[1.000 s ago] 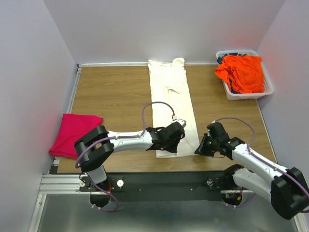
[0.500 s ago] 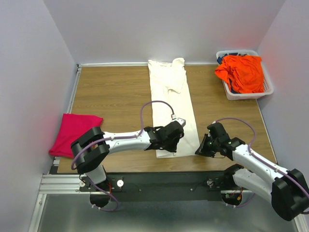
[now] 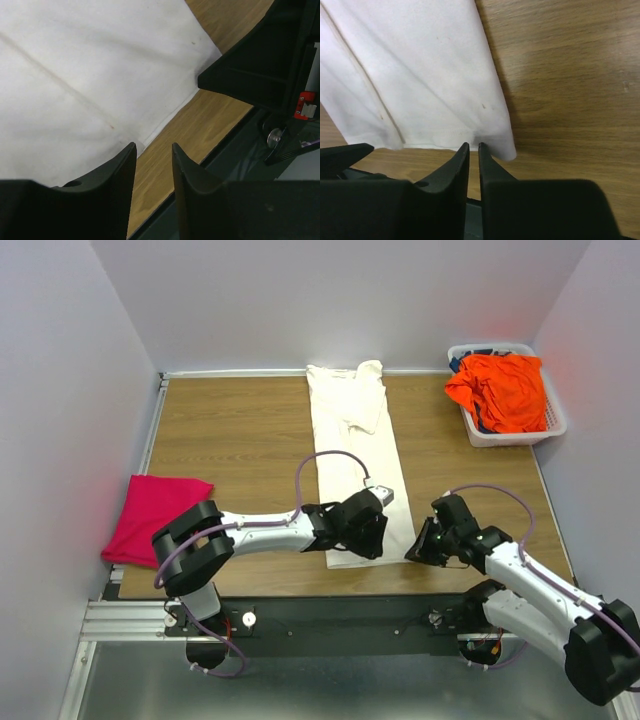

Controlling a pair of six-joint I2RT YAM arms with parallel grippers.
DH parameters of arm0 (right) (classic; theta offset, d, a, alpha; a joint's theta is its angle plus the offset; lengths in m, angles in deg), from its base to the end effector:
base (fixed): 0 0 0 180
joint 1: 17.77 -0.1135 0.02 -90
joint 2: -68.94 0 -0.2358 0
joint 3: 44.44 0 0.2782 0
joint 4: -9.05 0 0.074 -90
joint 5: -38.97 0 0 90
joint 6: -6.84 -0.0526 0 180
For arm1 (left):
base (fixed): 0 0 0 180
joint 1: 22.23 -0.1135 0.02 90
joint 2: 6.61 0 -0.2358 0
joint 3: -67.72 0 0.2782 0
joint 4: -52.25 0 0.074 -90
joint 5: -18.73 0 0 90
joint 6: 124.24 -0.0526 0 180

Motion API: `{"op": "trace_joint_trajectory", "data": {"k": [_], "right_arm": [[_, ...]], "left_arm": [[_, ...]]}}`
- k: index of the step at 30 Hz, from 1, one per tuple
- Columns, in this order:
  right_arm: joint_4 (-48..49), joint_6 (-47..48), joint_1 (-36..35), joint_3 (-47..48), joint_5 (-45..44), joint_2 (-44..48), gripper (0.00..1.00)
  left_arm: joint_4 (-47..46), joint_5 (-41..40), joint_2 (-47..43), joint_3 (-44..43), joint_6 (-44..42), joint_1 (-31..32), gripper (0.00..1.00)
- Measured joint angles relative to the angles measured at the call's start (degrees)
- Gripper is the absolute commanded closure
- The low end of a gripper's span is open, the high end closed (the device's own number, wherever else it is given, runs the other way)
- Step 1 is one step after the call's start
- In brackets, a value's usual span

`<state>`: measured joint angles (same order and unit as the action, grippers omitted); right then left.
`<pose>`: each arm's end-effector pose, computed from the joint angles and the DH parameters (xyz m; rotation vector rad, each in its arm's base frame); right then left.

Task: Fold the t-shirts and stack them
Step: Fold the tshirt

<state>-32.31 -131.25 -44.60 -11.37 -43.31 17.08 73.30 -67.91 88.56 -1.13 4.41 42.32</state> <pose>0.1757 0.0968 0.1000 0.4583 2.7096 0.5926 0.1589 -0.3411 0.1319 0.6110 2.5243 -0.8415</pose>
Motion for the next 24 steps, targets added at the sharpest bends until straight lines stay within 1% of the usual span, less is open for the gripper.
{"op": "trace_joint_trajectory", "data": {"k": [2,6,9,10,12,14,15,18,21,24], "right_arm": [[-1.2,-0.15,0.0,0.81,-0.2,1.01,0.74],[-2.21,-0.09,0.0,2.99,-0.42,2.56,0.74],[-2.73,0.09,0.0,5.01,-0.83,3.19,0.74],[-2.89,0.24,0.0,5.73,-0.94,3.06,0.74],[-3.08,0.74,0.0,6.97,-1.05,2.51,0.75],[-3.08,1.51,-0.07,8.61,-1.07,0.94,0.75],[-3.13,1.75,-0.13,9.09,-1.14,0.46,0.75],[-2.38,2.73,-1.14,10.95,-1.51,-1.97,0.75],[-0.92,3.17,-3.52,12.57,-2.32,-5.57,0.75],[1.25,3.15,-7.98,14.14,-4.31,-10.56,0.75]], "left_arm": [[-1.16,0.81,0.09,0.35,-0.09,0.02,0.55],[-2.14,1.05,0.0,1.16,-0.02,0.02,0.55],[-2.32,0.68,-1.53,2.97,0.96,0.02,0.61],[-2.34,0.28,-2.73,3.72,1.6,-0.11,0.65],[-2.6,-0.11,-5.35,5.6,2.86,-0.61,0.69],[-2.6,-0.72,-9.27,8.15,4.35,-1.66,0.77],[-2.93,-1.46,-11.45,9.73,5.03,-2.43,0.84],[-3.28,-2.58,-15.21,13.27,6.84,-5.05,0.9],[-3.37,-3.17,-15.04,16.13,8.2,-7.15,0.95],[-3.37,-3.37,-13.0,17.64,8.96,-7.21,0.99]]}}
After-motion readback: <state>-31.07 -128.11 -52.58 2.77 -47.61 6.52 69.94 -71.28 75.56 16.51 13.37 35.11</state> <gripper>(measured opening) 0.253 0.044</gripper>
